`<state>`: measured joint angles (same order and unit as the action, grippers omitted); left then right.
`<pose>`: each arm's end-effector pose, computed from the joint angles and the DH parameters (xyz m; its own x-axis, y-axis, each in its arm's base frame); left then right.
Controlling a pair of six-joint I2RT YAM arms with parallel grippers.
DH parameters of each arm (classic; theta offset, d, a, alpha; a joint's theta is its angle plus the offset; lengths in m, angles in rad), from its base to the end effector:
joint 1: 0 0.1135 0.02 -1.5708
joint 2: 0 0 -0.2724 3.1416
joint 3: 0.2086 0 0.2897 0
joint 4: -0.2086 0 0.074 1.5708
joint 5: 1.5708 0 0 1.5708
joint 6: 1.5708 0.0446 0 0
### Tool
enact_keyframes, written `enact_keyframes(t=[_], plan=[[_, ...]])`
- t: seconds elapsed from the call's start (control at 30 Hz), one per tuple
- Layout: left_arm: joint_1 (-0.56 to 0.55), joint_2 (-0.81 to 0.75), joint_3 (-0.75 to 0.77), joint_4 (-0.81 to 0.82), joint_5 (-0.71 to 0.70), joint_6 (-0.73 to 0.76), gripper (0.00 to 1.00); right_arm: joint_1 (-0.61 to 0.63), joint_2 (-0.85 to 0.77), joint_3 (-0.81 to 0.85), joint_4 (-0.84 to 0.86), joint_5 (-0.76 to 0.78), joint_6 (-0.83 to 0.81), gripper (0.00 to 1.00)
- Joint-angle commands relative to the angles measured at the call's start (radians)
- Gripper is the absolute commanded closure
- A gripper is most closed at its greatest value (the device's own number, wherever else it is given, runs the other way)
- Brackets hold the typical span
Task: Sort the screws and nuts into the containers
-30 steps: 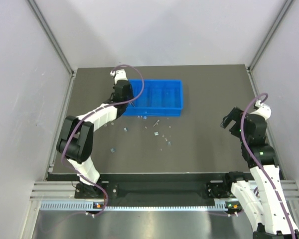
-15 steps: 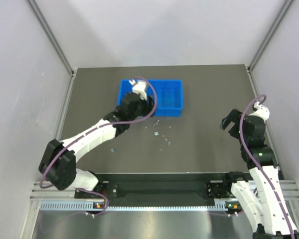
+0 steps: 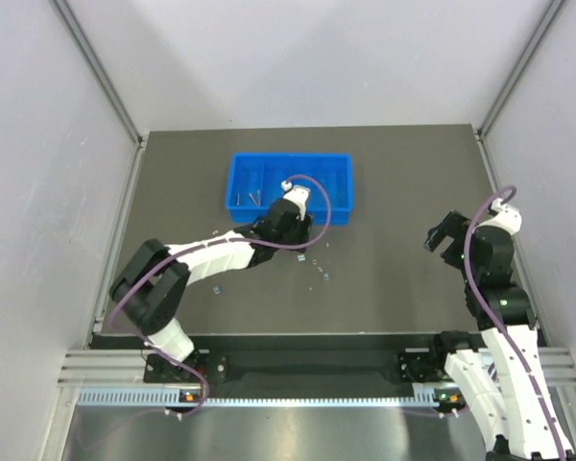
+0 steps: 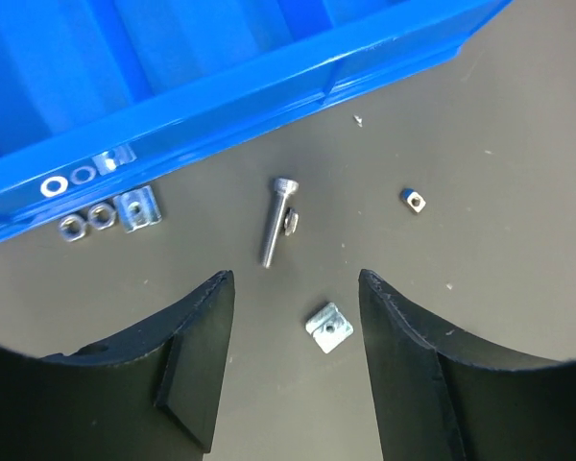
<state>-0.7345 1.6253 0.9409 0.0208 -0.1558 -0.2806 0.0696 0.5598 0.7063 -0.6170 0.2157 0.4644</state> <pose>0.2906 -0.2531 0.1801 -0.5975 0.1710 -0.7834 0.4224 0.8975 -0.1263 0.1659 0.0020 0.3056 -0.3495 0.4142 -0.8404 0.3120 0.8972 0.3125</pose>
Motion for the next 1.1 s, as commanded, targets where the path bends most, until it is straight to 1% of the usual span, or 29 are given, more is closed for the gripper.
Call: enact_keyframes(t=[0.0,0.13,0.2,0.3,0.43,0.67,0.93,1.03,1.07], plan=[[-0.026,0.051,0.059,0.016,-0.062,0.015,0.41,0.006,-0.008,0.002,0.020,0.007,-0.003,0.00],[-0.046,0.126,0.091,0.033,-0.129,-0.037,0.44,0.004,0.006,0.002,0.020,0.002,-0.004,0.00],[-0.060,0.148,0.102,0.036,-0.189,-0.054,0.44,0.006,0.009,0.009,0.016,-0.001,-0.009,0.00],[-0.062,0.186,0.125,0.028,-0.223,-0.071,0.45,0.004,0.003,0.012,0.011,0.005,-0.017,0.00],[-0.063,0.215,0.145,0.016,-0.249,-0.088,0.47,0.006,-0.009,0.009,0.007,0.016,-0.018,0.00],[-0.063,0.260,0.148,0.044,-0.310,-0.120,0.50,0.007,-0.006,0.004,0.010,0.013,-0.020,0.00],[-0.062,0.330,0.183,0.031,-0.330,-0.149,0.55,0.006,-0.005,0.005,0.011,0.010,-0.020,0.00],[-0.062,0.341,0.185,0.033,-0.344,-0.160,0.59,0.006,0.002,0.007,0.013,0.008,-0.017,0.00],[-0.062,0.341,0.185,0.033,-0.347,-0.160,0.62,0.006,0.005,0.009,0.013,0.008,-0.018,0.00]])
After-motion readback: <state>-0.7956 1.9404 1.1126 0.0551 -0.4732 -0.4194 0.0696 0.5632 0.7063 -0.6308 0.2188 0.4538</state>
